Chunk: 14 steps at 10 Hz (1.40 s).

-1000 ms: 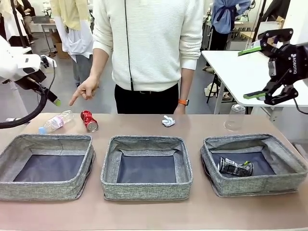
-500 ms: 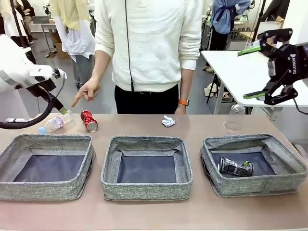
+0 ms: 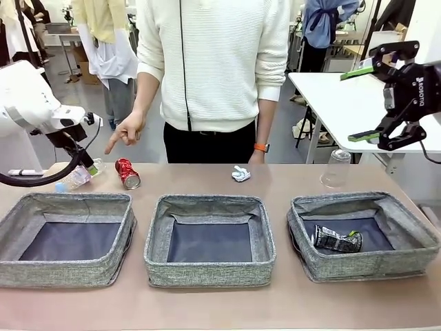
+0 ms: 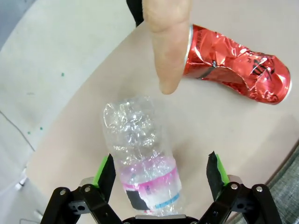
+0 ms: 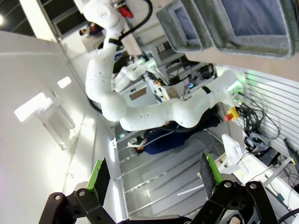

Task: Sort the waste into the appropriate baskets.
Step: Pick up the waste item pointed out by the person.

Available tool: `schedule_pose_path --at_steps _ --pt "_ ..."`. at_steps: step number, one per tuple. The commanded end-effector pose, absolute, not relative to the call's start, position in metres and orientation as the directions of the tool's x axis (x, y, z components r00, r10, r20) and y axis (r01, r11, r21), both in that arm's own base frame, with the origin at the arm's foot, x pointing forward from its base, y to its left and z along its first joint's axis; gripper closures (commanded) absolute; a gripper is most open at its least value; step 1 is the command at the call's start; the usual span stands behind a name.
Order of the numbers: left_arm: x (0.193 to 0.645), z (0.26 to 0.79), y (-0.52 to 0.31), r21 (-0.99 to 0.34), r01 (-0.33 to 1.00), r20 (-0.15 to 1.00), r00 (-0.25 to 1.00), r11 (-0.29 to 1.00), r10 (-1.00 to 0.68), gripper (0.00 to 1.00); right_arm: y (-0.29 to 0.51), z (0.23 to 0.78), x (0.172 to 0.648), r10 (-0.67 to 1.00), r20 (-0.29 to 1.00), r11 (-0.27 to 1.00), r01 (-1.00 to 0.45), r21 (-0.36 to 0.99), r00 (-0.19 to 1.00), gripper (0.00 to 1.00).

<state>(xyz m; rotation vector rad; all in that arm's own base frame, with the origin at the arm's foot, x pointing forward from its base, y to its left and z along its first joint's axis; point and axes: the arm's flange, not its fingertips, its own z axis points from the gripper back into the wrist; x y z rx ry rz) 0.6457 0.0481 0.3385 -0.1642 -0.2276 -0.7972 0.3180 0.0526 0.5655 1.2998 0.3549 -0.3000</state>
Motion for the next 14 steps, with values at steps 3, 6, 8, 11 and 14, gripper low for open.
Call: schedule_pose_path --at_steps 3,6,8,11,14 --pt "0.657 0.327 0.052 -0.062 0.691 0.189 0.717 0.721 -0.671 0.00 0.053 0.567 0.320 -0.003 -0.398 0.222 0.388 0.894 0.918 0.00" --pt "0.659 0.320 0.053 -0.035 0.674 0.171 0.732 0.738 -0.660 0.00 0.053 0.567 0.320 -0.003 -0.398 0.222 0.388 0.894 0.918 0.00" --pt "0.659 0.319 0.054 -0.032 0.665 0.152 0.741 0.746 -0.654 0.59 0.053 0.567 0.320 -0.003 -0.398 0.222 0.388 0.894 0.918 0.00" --pt "0.658 0.320 0.052 -0.016 0.659 0.140 0.746 0.752 -0.651 1.00 0.053 0.567 0.320 -0.003 -0.398 0.222 0.388 0.894 0.918 0.00" --pt "0.655 0.323 0.046 -0.022 0.668 0.149 0.738 0.744 -0.658 1.00 0.053 0.567 0.320 -0.003 -0.398 0.222 0.388 0.894 0.918 0.00"
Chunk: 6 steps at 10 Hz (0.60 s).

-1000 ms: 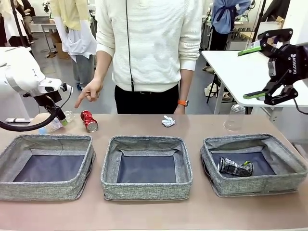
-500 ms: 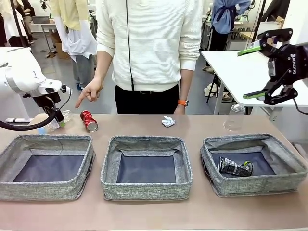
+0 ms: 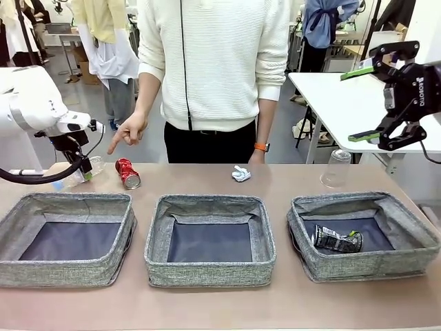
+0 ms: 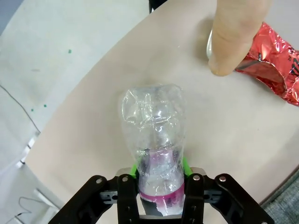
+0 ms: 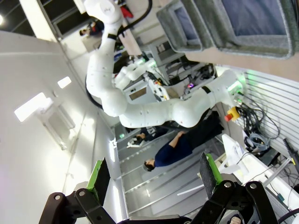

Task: Sort the waste into the appropriate baskets.
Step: Pick up the waste item pointed out by the person.

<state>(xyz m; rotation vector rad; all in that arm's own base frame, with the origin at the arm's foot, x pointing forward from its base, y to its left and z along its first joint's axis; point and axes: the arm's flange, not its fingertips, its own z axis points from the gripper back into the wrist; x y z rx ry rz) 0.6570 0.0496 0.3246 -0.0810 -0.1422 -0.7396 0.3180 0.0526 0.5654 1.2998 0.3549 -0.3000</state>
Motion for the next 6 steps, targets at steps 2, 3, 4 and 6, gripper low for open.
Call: schedule_pose_path --at_steps 2,3,4,6 --pt "0.655 0.325 0.046 -0.015 0.657 0.164 0.745 0.753 -0.647 1.00 0.053 0.567 0.320 -0.003 -0.398 0.222 0.388 0.894 0.918 0.00" --pt "0.655 0.326 0.049 -0.006 0.645 0.164 0.754 0.764 -0.636 1.00 0.053 0.567 0.320 -0.003 -0.398 0.222 0.388 0.894 0.918 0.00" --pt "0.653 0.328 0.053 -0.002 0.641 0.172 0.757 0.768 -0.631 1.00 0.053 0.567 0.320 -0.003 -0.398 0.222 0.388 0.894 0.918 0.00" --pt "0.649 0.341 0.067 0.016 0.621 0.193 0.767 0.784 -0.612 1.00 0.053 0.567 0.320 -0.003 -0.398 0.222 0.388 0.894 0.918 0.00"
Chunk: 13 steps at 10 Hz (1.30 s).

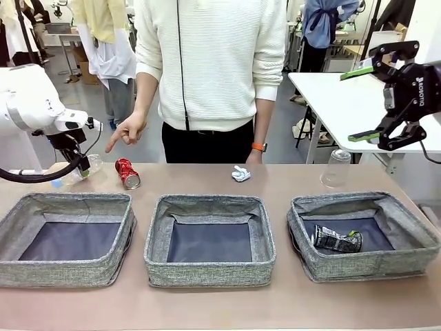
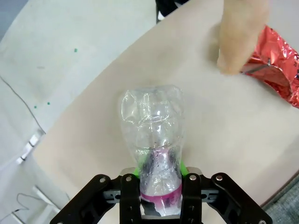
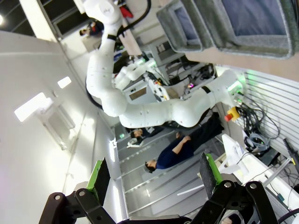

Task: Sort the waste into the appropriate baskets.
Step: Pick up the waste item pointed out by the person.

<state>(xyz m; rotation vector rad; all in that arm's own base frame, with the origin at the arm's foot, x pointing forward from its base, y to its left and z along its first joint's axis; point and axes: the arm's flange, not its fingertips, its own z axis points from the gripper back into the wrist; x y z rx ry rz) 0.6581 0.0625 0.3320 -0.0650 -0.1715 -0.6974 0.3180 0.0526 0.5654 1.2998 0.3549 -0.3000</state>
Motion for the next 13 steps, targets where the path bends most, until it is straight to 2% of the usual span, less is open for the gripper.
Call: schedule_pose_path --at_steps 1,3,4,5,7,8,10,11,13 --pt "0.637 0.364 0.080 0.010 0.622 0.227 0.761 0.783 -0.607 1.00 0.053 0.567 0.320 -0.003 -0.398 0.222 0.388 0.894 0.918 0.00" --pt "0.585 0.442 0.101 0.012 0.602 0.231 0.775 0.798 -0.588 1.00 0.053 0.567 0.320 -0.003 -0.398 0.222 0.388 0.894 0.918 0.00" --pt "0.551 0.478 0.103 -0.020 0.556 0.186 0.819 0.831 -0.543 1.00 0.053 0.567 0.320 -0.003 -0.398 0.222 0.388 0.894 0.918 0.00" --pt "0.515 0.507 0.101 -0.092 0.549 0.212 0.826 0.831 -0.522 1.00 0.053 0.567 0.320 -0.003 -0.398 0.222 0.388 0.894 0.918 0.00" --pt "0.445 0.541 0.082 -0.191 0.571 0.280 0.811 0.799 -0.513 1.00 0.053 0.567 0.320 -0.003 -0.398 0.222 0.388 0.894 0.918 0.00" --pt "0.422 0.542 0.069 -0.222 0.633 0.312 0.767 0.741 -0.561 1.00 0.053 0.567 0.320 -0.003 -0.398 0.222 0.388 0.894 0.918 0.00" --pt "0.414 0.526 0.053 -0.213 0.705 0.317 0.704 0.676 -0.635 1.00 0.053 0.567 0.320 -0.003 -0.398 0.222 0.388 0.894 0.918 0.00" --pt "0.414 0.555 0.064 -0.220 0.619 0.292 0.779 0.754 -0.554 1.00 0.053 0.567 0.320 -0.003 -0.398 0.222 0.388 0.894 0.918 0.00" --pt "0.414 0.555 0.064 -0.220 0.619 0.292 0.779 0.754 -0.554 1.00 0.053 0.567 0.320 -0.003 -0.398 0.222 0.388 0.894 0.918 0.00"
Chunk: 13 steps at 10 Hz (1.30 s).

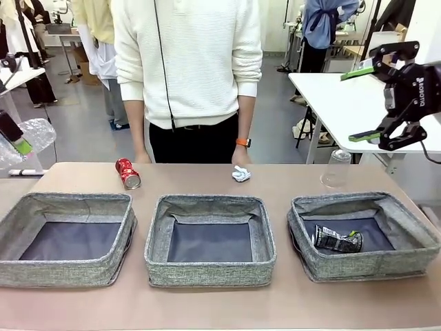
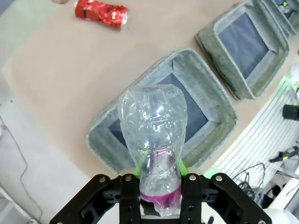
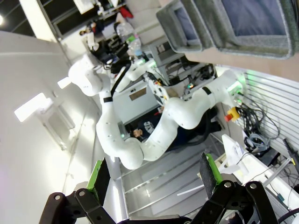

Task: Sort the waste into the appropriate baskets.
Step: Pick up the waste item pointed out by the person.

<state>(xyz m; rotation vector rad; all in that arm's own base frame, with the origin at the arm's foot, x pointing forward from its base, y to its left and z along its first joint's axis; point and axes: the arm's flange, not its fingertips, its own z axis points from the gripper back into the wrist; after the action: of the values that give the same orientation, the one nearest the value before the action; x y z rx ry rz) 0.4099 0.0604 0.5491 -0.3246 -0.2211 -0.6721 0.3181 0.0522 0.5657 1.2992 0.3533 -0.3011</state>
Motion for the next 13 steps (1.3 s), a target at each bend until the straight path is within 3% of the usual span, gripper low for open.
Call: schedule_pose_path --at_steps 1,2,3,5,8,10,13 --pt "0.414 0.555 0.064 -0.220 0.619 0.292 0.779 0.754 -0.554 1.00 0.053 0.567 0.320 -0.003 -0.398 0.222 0.388 0.894 0.918 0.00" --pt "0.410 0.549 0.060 -0.222 0.640 0.303 0.762 0.735 -0.572 0.78 0.053 0.567 0.320 -0.003 -0.398 0.222 0.388 0.894 0.918 0.00" --pt "0.409 0.574 0.027 -0.235 0.573 0.229 0.818 0.785 -0.528 0.78 0.053 0.567 0.320 -0.003 -0.398 0.222 0.388 0.894 0.918 0.00" --pt "0.396 0.641 -0.052 -0.257 0.390 0.206 0.916 0.884 -0.344 0.78 0.053 0.567 0.320 -0.003 -0.398 0.222 0.388 0.894 0.918 0.00" --pt "0.352 0.677 -0.157 -0.228 0.244 0.122 0.968 0.943 -0.221 0.78 0.053 0.567 0.320 -0.003 -0.398 0.222 0.388 0.894 0.918 0.00" --pt "0.323 0.700 -0.220 -0.165 0.115 0.124 0.988 0.980 -0.095 0.78 0.053 0.567 0.320 -0.003 -0.398 0.222 0.388 0.894 0.918 0.00" --pt "0.302 0.753 -0.284 -0.129 0.154 0.276 0.955 0.980 -0.113 0.78 0.053 0.567 0.320 -0.003 -0.398 0.222 0.388 0.894 0.918 0.00"
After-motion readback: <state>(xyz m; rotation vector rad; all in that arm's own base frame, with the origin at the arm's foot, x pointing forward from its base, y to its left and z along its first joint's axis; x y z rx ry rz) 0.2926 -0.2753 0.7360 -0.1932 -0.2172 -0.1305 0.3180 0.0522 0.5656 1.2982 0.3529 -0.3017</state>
